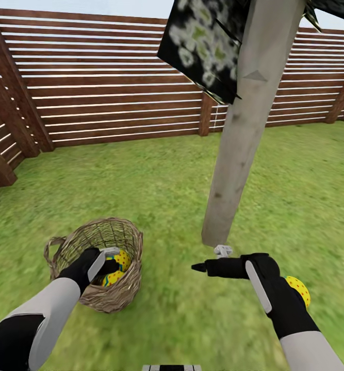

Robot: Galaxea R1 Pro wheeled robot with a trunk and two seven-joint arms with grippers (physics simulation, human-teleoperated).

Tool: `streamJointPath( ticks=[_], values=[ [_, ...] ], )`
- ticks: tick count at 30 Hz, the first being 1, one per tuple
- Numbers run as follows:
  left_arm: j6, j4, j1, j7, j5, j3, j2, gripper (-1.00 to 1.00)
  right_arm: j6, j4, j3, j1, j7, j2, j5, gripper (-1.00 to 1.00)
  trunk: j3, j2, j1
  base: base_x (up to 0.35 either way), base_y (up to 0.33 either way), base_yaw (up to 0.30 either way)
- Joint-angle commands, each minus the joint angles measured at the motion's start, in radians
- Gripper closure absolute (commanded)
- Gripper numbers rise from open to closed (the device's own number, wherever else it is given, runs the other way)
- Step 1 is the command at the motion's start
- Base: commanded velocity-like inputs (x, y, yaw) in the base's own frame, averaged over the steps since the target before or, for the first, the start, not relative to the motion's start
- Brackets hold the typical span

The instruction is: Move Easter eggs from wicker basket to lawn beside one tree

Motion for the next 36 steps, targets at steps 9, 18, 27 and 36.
streamJointPath(
  ticks=[9, 18, 27, 36],
  values=[
    [0.006, -0.034, -0.001, 0.008, 0.011, 0.003, 0.000, -1.00, 0.005, 0.000, 0.032, 0.000, 0.069, -0.025, -0.004, -1.00, -0.001, 0.000, 0.000, 0.000, 0.000, 0.000],
    [0.007, -0.067, -0.001, 0.010, 0.011, 0.001, 0.003, -1.00, 0.005, 0.000, 0.037, 0.000, 0.076, -0.027, 0.000, -1.00, -0.001, 0.000, 0.000, 0.016, 0.000, 0.000],
    [0.007, -0.073, -0.001, 0.014, 0.010, 0.001, 0.004, -1.00, 0.005, 0.000, 0.039, 0.000, 0.106, -0.028, -0.004, -1.00, -0.001, 0.000, 0.000, 0.096, 0.000, 0.000],
    [0.006, -0.073, -0.001, 0.017, 0.009, 0.000, 0.004, -1.00, 0.005, -0.001, 0.055, 0.000, 0.211, -0.050, -0.004, -1.00, -0.001, 0.000, 0.000, 0.083, 0.000, 0.000]
  ],
)
